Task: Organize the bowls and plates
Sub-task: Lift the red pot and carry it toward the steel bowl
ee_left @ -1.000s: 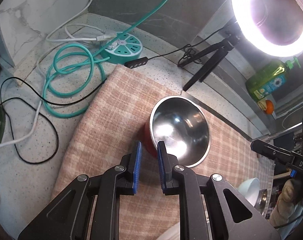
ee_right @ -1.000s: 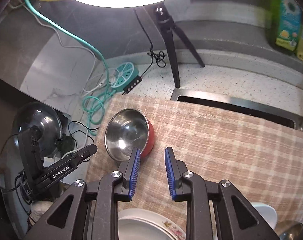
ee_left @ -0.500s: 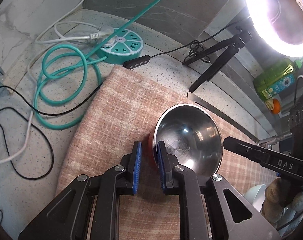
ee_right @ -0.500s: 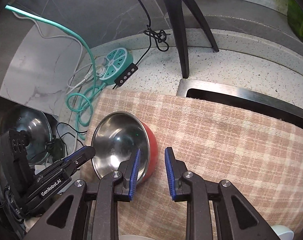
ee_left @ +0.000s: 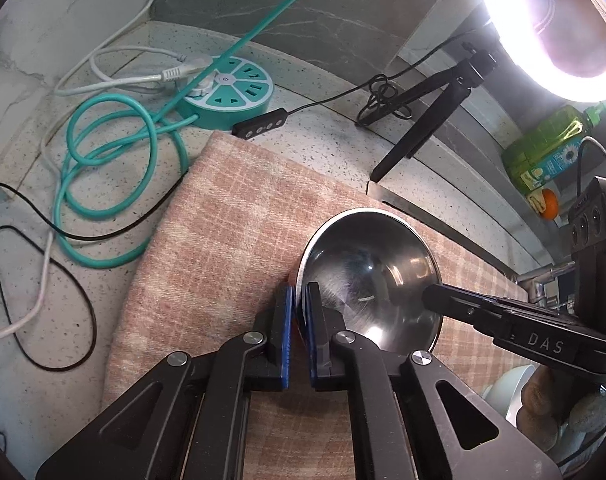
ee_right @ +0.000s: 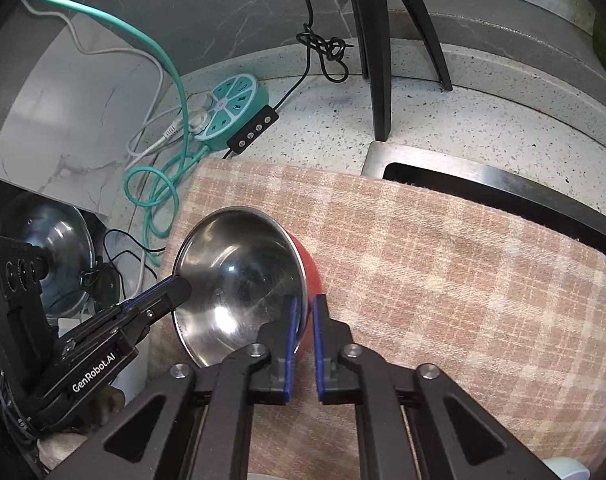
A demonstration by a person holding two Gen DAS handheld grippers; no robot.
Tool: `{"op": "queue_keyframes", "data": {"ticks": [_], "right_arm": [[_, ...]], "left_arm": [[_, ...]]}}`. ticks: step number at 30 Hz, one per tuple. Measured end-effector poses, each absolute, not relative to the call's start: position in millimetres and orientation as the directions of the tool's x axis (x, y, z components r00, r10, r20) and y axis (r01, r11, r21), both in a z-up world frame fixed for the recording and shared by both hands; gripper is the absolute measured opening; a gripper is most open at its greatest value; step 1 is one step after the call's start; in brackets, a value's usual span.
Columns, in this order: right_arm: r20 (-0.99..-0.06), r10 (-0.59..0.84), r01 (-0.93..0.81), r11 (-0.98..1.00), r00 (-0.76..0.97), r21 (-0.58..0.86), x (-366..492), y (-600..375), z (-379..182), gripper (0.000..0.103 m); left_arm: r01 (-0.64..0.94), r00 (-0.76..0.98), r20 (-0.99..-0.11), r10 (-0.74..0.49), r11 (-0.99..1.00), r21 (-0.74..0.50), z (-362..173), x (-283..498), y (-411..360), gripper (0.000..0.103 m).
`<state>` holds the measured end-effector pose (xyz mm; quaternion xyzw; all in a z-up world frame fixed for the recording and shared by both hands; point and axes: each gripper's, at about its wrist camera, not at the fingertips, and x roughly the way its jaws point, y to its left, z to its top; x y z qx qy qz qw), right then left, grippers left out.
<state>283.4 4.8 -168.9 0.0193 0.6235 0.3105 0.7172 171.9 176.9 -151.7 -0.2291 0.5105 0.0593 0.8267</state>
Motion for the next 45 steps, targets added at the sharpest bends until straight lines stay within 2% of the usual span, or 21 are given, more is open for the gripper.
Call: {"op": "queue_keyframes", "data": {"ticks": [11,22,35,45], "right_arm": [[-0.871,0.49,-0.412,0.8,0.028,0.437,272.3,-9.4,-150.2,0.006],[-0.84,0.534,-0.416,0.788,0.096,0.454,246.6,-59.3,-85.3,0.006],[-0.842,0.497,-0.355,0.841,0.21,0.408,202.1,-173.5,-33.7,0.006],[-0.862,0.44,-0.228,0.893,0.252,0.389,169.6,-282.7,-39.8,0.006]], "left_arm": [[-0.319,0.51,-0.846,-0.155,0.879,-0.354,-128.8,158.7,171.7,0.005],[-0.224,0.6,-0.785,-0.151,0.911,-0.346,-67.7,138.5,131.0,0.005],[-0.052,0.64,-0.722,-0.263,0.923,-0.381,-29.3,117.9,35.0,0.005],[0.08,0.579,-0.717,-0.387,0.903,-0.423,-43.8,110.9,-57.4,0.005]]}}
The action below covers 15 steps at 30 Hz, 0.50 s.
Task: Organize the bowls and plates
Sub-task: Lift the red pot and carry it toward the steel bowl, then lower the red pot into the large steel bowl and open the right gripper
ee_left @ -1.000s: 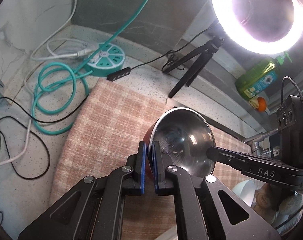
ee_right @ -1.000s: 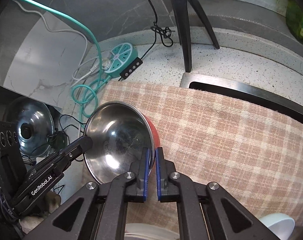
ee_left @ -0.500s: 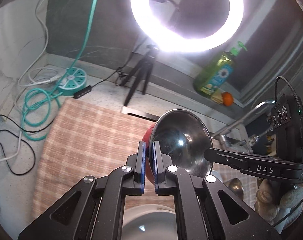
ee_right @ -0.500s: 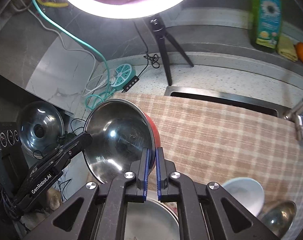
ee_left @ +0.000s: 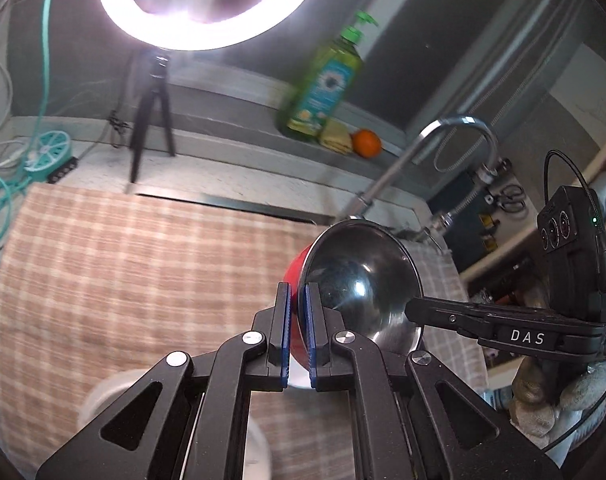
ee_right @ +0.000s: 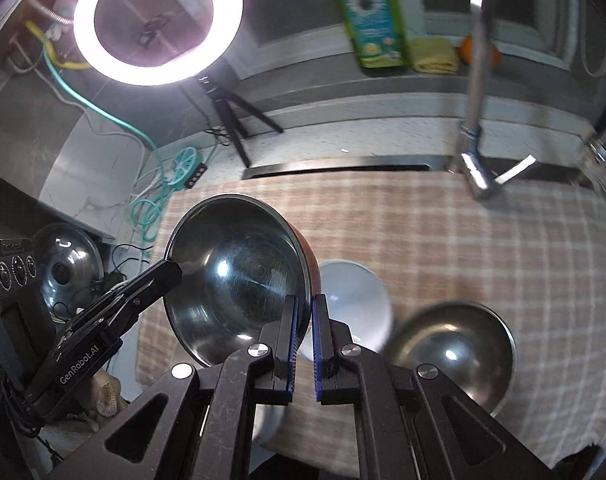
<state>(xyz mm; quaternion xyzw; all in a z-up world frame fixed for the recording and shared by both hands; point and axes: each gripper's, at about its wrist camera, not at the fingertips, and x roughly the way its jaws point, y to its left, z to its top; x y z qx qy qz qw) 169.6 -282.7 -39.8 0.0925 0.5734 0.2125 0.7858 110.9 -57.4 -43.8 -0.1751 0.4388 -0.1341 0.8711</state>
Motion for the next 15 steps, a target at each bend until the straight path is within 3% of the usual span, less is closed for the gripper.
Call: {"op": "queue_keyframes", "data": {"ticks": [15], "right_arm": [[-0.898,0.393,-0.039,0.919,0.199,0.393,141.9,-389.4,-106.2,0.006]], "left_arm": [[0.162,0.427,-0.789,-0.441,0.896,-0.413,-94.0,108.8,-162.2,0.005]]}}
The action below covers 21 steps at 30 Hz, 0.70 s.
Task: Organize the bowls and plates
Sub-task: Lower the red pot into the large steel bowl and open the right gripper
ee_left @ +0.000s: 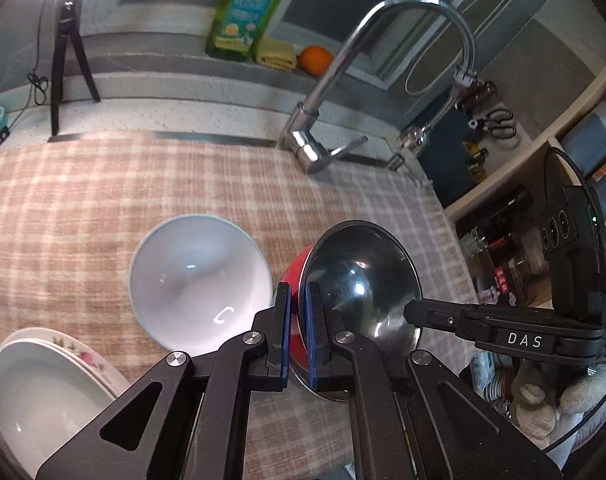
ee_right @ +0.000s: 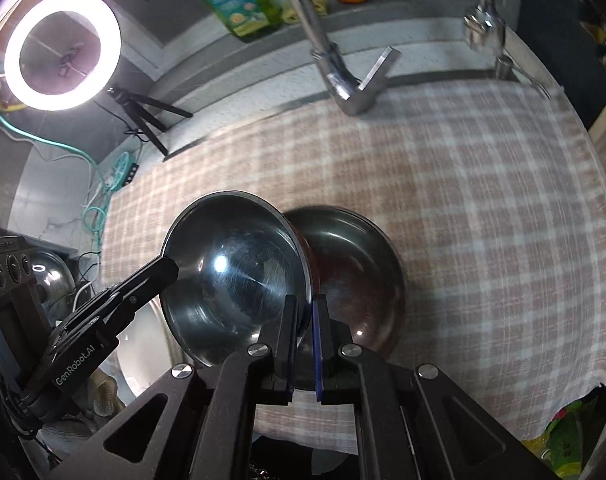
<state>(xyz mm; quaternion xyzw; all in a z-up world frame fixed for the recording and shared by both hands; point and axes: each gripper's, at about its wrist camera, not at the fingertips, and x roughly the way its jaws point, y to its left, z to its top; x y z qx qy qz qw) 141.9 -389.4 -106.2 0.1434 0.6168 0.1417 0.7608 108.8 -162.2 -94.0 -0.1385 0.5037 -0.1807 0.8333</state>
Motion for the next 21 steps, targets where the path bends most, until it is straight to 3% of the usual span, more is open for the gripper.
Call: {"op": "queue_keyframes", "data": {"ticks": [21], "right_arm": [[-0.939,0.312,-0.053,0.95,0.143,0.307,149.1,-403.5,-145.1,0.006]], "left_arm": [[0.207,0.332,-0.873,-0.357,0.931,-0.302,-136.3,113.9,-203.7,0.005]]}}
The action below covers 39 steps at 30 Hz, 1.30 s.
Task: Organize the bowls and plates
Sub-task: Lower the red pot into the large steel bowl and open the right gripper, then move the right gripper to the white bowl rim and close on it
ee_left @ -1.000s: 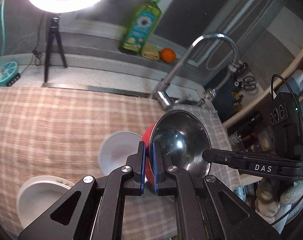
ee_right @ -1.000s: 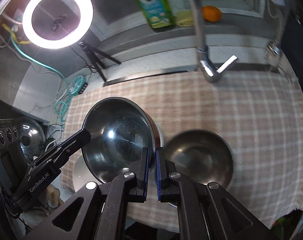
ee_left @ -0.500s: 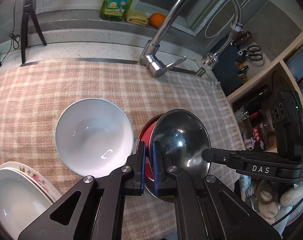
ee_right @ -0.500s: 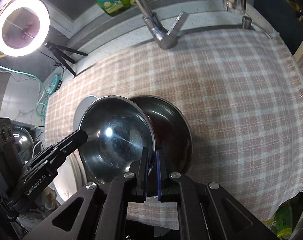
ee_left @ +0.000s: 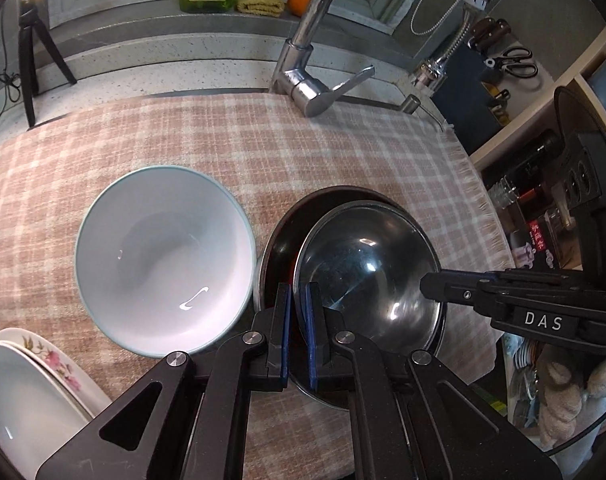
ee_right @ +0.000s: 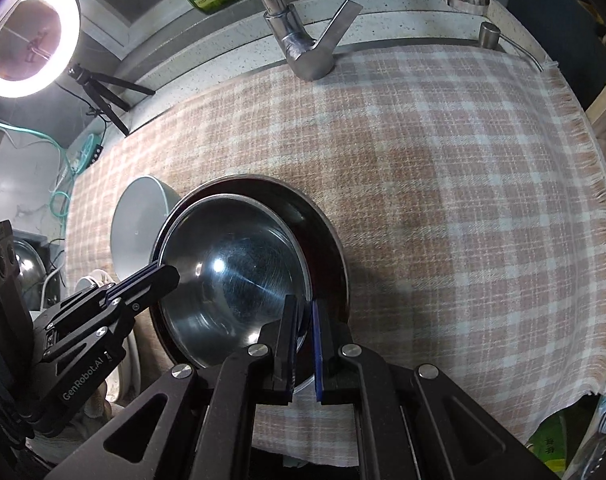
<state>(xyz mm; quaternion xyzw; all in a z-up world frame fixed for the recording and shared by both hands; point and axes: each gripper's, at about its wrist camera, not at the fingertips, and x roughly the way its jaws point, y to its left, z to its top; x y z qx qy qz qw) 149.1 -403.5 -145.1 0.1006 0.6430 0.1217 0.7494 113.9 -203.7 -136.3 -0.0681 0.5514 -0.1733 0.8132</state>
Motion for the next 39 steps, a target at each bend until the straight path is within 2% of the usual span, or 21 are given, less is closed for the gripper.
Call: {"op": "queue_keyframes", "data": {"ticks": [17,24,31,39], "right_arm": [[-0.961,0.236,-0.11,0.969,0.142,0.221,152.1,-392.8,-149.1,0.01],[-0.96,0.235,-0.107,0.97,0.15,0.22,148.9,-395.8,-145.8,0.012],[-0.943,0.26,-0.107,0.964,0.206,0.243,143.0,-401.2,-126.1,0.017],[-0.872,0.389,-0.126,0.921,0.298,0.369,151.2,-397.2,-94.8,0.021]], "left_arm": [[0.26,0.336,-0.889,-0.311,0.938,-0.229,-136.5,115.4,-215.5,0.011],[0.257,0.335,-0.887,-0.319,0.936,-0.239,-134.5,115.0,-213.5,0.012],[0.249,0.36,-0.863,-0.356,0.928,-0.279,-116.9,107.4,-201.9,0.012],[0.152,0.439,-0.814,-0.38,0.925,-0.349,-93.3,96.6,-151.8,0.012]]}}
